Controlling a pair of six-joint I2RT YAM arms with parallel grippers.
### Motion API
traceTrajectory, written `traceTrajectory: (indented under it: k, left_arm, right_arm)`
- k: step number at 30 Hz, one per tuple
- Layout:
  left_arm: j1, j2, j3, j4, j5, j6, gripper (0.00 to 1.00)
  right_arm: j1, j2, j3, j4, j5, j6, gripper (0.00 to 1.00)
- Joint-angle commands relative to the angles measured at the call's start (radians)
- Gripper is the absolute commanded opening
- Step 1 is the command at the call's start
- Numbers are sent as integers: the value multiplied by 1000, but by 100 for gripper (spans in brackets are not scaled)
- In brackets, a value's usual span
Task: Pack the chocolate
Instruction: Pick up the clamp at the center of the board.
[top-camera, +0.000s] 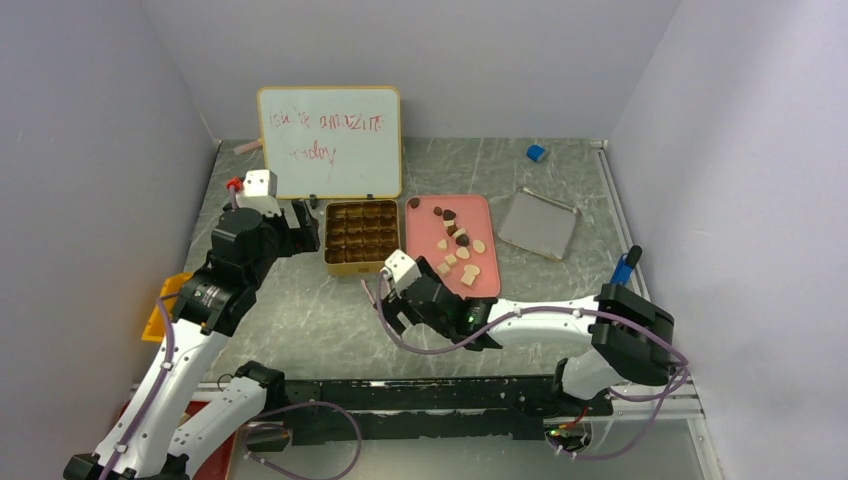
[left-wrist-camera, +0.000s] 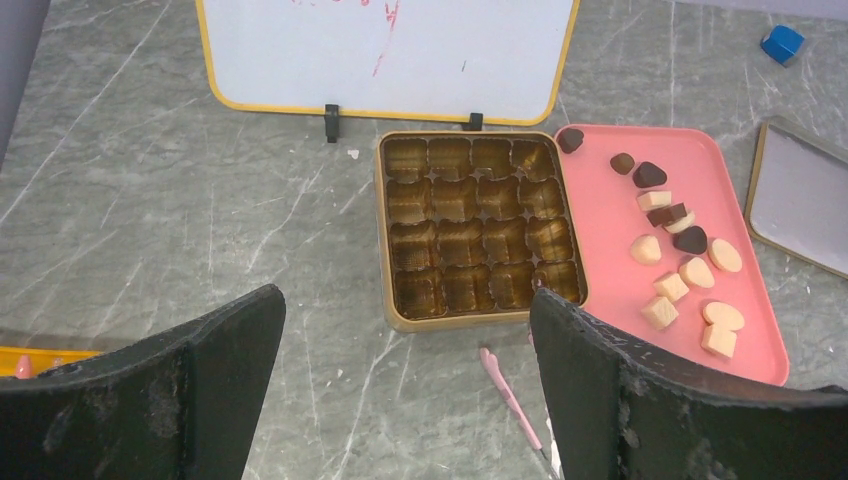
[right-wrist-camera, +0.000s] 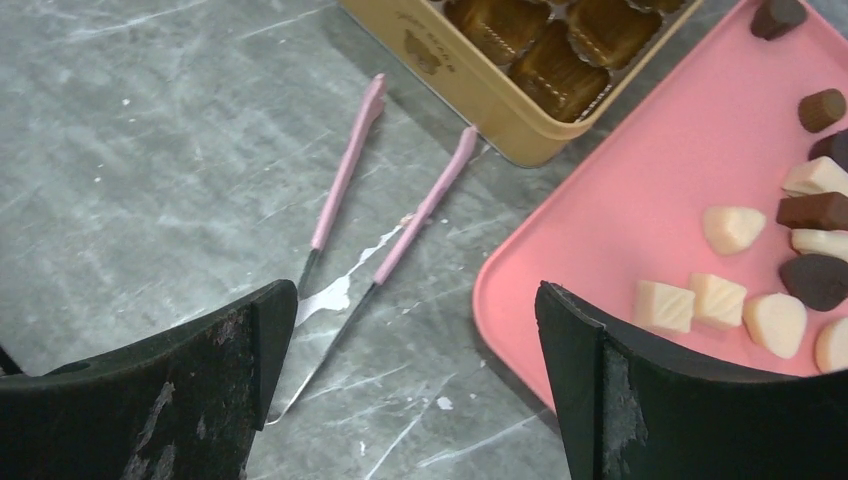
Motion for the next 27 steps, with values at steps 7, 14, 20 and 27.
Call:
traceTrajectory:
  k: [7, 14, 20, 27]
  left_arm:
    - [-1, 15, 0, 45, -10, -10, 97]
    - [0, 13, 1, 43, -18, -6, 97]
    - [-1, 9, 8, 36, -26, -4, 97]
    - [-1, -2, 5, 34, -34, -2, 97]
  right_arm:
    - [81, 25, 54, 12, 19, 24, 93]
    - [136, 72, 69, 33, 29, 57, 93]
    - [161, 115, 80, 63, 46, 88, 93]
    - [169, 138, 90, 73, 47, 100, 93]
